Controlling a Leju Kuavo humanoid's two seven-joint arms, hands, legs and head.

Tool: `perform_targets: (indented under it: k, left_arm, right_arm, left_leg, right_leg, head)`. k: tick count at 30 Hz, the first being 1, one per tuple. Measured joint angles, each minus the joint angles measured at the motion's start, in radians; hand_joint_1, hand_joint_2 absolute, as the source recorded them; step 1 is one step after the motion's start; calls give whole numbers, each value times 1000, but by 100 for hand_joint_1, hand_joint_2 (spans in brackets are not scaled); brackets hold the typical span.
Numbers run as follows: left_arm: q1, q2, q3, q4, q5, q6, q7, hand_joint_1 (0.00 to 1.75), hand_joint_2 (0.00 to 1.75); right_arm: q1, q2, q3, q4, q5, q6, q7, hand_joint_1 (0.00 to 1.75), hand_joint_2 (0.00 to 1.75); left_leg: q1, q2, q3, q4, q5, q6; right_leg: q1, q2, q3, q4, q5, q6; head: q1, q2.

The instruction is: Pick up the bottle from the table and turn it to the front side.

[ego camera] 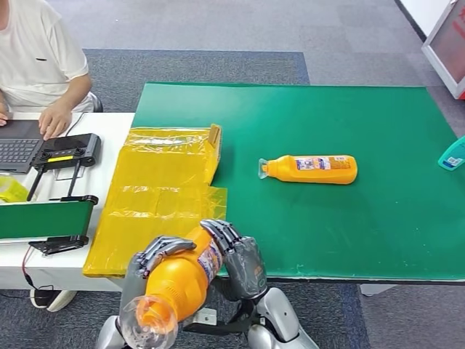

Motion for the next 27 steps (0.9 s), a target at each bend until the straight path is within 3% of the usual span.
perform_targets:
  k: [2, 3, 6, 9, 13, 17, 21, 24, 27]
  left_arm:
    - [-5, 5, -5, -3, -26, 27, 16, 175, 175]
    - [-5, 6, -4, -4, -39, 38, 25, 175, 175]
    - [14, 4, 19, -8, -87, 62, 54, 175, 175]
    - [59, -18, 80, -27, -152, 67, 51, 175, 175]
    - [119, -72, 198, -67, -222, 69, -3, 175, 175]
    - [159, -156, 340, -101, -328, 70, -53, 175, 175]
    - [144, -187, 469, -88, -445, 69, 49, 175, 175]
    - [88, -175, 538, -20, -501, 21, 171, 175, 175]
    - [14, -144, 591, 88, -466, -61, 226, 175, 175]
  right_arm:
    - [-6, 4, -2, 9, -1, 4, 13, 4, 175]
    - [-9, 6, -2, 15, 2, 13, 33, 0, 175]
    - [-14, 8, 3, 37, 2, 53, 114, 0, 175]
    - [-14, 8, 3, 56, -21, 68, 140, 0, 175]
    - [-11, 8, -2, 70, -45, 82, 145, 0, 175]
    - [-4, 8, -13, 74, -58, 100, 144, 0, 175]
    - [2, 8, -23, 71, -63, 118, 137, 0, 175]
    - [6, 8, -28, 62, -67, 137, 127, 0, 175]
    - [9, 8, -33, 47, -73, 157, 117, 0, 175]
  left_leg:
    - [0, 0, 0, 0, 0, 0]
    - [0, 0, 0, 0, 0, 0]
    - [0, 0, 0, 0, 0, 0]
    - [0, 0, 0, 0, 0, 0]
    - [0, 0, -1, 0, 0, 0]
    - [0, 0, 0, 0, -1, 0]
    - [0, 0, 0, 0, 0, -1]
    - [0, 0, 0, 0, 2, -2]
    - [0, 0, -1, 0, 4, -2]
  right_leg:
    - [0, 0, 0, 0, 0, 0]
    - [0, 0, 0, 0, 0, 0]
    - [0, 0, 0, 0, 0, 0]
    - [0, 0, 0, 0, 0, 0]
    - [0, 0, -1, 0, 0, 0]
    - [0, 0, -1, 0, 0, 0]
    - [0, 0, -1, 0, 0, 0]
    - [0, 0, -1, 0, 1, -1]
    - [1, 0, -2, 1, 3, -1]
  head:
    - [0, 0]
    - [0, 0]
    - [0, 0]
    - [0, 0]
    - [0, 0]
    - [0, 0]
    - [0, 0]
    - [0, 0]
    - [0, 0]
